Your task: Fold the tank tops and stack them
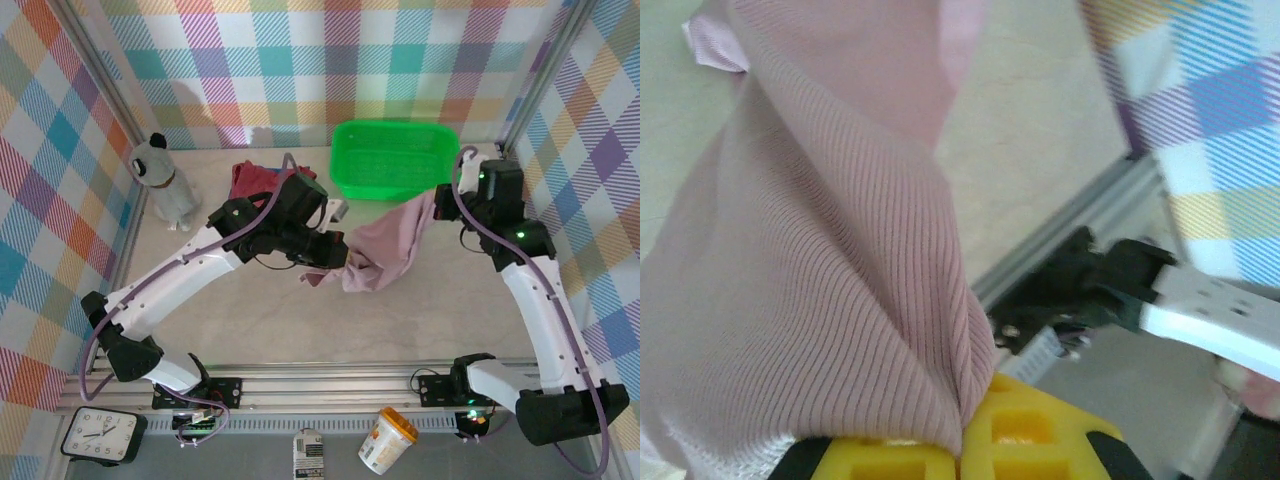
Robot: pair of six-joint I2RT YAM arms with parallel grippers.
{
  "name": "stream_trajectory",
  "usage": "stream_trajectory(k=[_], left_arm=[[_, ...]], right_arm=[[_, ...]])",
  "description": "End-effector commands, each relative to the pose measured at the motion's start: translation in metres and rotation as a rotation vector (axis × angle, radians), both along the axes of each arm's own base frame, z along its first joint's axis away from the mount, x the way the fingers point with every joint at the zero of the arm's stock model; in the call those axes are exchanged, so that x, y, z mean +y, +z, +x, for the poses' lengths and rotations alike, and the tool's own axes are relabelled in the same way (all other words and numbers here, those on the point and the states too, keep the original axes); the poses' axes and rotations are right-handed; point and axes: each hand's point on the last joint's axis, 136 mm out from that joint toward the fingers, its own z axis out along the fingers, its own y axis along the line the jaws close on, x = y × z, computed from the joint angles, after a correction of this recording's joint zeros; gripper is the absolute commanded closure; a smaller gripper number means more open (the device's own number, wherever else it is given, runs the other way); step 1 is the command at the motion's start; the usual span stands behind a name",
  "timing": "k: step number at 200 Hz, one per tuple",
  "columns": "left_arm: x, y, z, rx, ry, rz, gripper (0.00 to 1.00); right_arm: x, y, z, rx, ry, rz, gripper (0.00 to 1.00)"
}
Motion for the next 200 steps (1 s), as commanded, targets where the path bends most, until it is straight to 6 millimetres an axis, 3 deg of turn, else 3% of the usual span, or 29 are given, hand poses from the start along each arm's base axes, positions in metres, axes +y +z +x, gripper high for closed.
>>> stream_trajectory(k=[1,17,40,62,91,109,129,143,166,200], left_arm=[[-0.016,0.028,-0.024,0.042,-0.087,-0.101,0.98],[-0.01,0.025,-0.026,0.041,-0.065,-0.11,0.96],[0.016,-0.017,-0.013,0.083,0.03,-0.03,0.95],[0.052,-0.081,0.01,0.161,0.181,0.047,0.94],[0.099,-0.169,0.029,0.251,0.352,0.19,0.94],[0.13,-0.204,0.04,0.23,0.447,0.323,0.92],[0.155,-0.223,0.051,0.243,0.531,0.407,0.92],[0.183,-0.224,0.059,0.219,0.602,0.516,0.92],[0.215,-0.218,0.074,0.171,0.661,0.597,0.9],[0.236,-0.233,0.072,0.243,0.629,0.715,0.74]], right_arm=[[-0.012,0.024,-0.006,-0.053,-0.013,-0.079,1.0],[-0.007,0.033,0.0,-0.069,0.007,-0.068,1.0],[0.026,0.016,0.017,0.001,0.131,0.066,1.0],[0.068,-0.029,0.039,0.119,0.227,0.133,1.0],[0.14,-0.095,0.059,0.246,0.341,0.138,1.0],[0.186,-0.137,0.068,0.326,0.412,0.162,1.0],[0.217,-0.171,0.073,0.404,0.467,0.136,0.91],[0.218,-0.179,0.071,0.422,0.473,0.111,0.8],[0.195,-0.184,0.059,0.427,0.434,0.014,0.61],[0.148,-0.207,0.004,0.522,0.373,-0.09,0.47]])
